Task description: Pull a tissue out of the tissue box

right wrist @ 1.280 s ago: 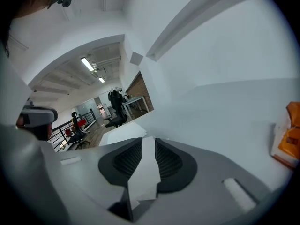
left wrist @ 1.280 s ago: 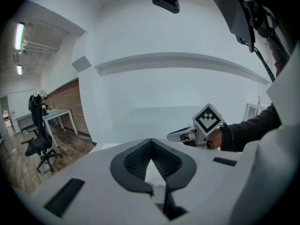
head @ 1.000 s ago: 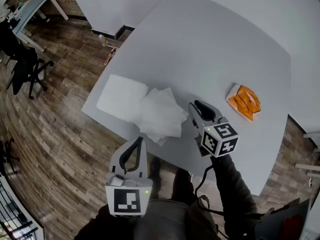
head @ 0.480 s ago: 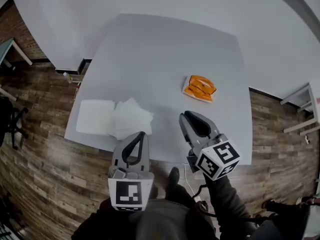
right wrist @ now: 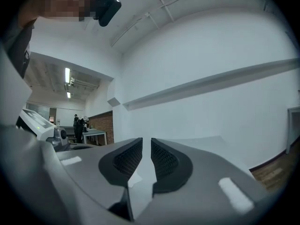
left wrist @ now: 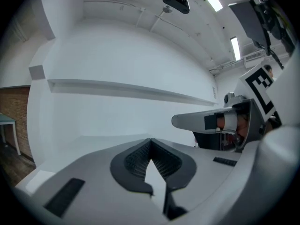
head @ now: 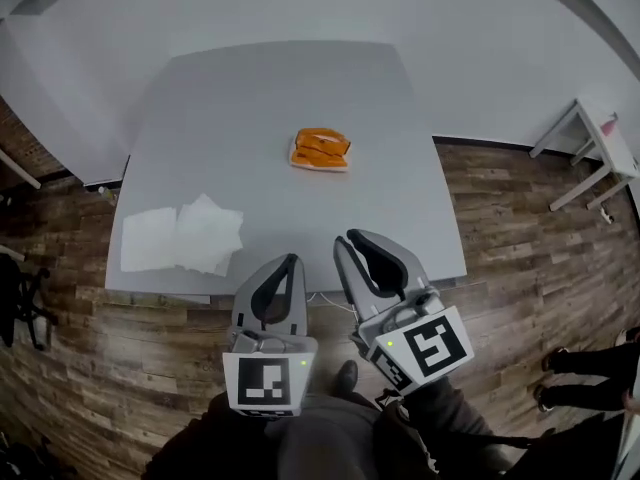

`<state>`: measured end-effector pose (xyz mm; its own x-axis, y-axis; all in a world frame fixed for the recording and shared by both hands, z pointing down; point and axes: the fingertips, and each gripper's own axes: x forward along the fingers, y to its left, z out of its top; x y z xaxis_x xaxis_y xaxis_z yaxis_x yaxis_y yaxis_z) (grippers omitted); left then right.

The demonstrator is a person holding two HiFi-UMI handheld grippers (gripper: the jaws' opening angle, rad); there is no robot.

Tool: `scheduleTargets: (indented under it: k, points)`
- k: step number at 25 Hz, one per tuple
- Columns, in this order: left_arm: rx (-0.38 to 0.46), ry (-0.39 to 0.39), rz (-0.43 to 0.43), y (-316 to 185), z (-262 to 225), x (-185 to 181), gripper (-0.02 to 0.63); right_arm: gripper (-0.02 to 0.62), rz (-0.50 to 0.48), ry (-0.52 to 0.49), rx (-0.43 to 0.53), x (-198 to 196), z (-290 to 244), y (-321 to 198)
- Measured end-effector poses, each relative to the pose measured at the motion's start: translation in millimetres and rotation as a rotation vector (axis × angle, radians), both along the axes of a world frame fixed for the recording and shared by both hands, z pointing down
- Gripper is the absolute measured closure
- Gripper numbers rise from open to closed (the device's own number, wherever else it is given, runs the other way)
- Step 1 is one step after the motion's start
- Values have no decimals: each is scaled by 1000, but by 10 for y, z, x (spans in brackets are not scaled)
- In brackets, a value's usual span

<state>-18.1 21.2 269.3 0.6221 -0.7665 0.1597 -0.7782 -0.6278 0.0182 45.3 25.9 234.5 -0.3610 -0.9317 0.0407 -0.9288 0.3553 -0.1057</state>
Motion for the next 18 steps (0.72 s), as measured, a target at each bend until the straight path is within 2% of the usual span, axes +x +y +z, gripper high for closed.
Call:
scheduleTargets:
  k: [4,8,13,18]
  points:
    - [36,-30,28,417,-138,456,606,540,18,-37,33,362,-119,502]
    - [76,-26,47,741,-281,750,606,548,31,-53,67,592,-222,902]
    - [109,-24,79,993,-409,852,606,569,72,-53,126,698,-421,1242]
    - [136,-20,109,1035,-538,800,606,594,94,-24,164,597,-592,1351]
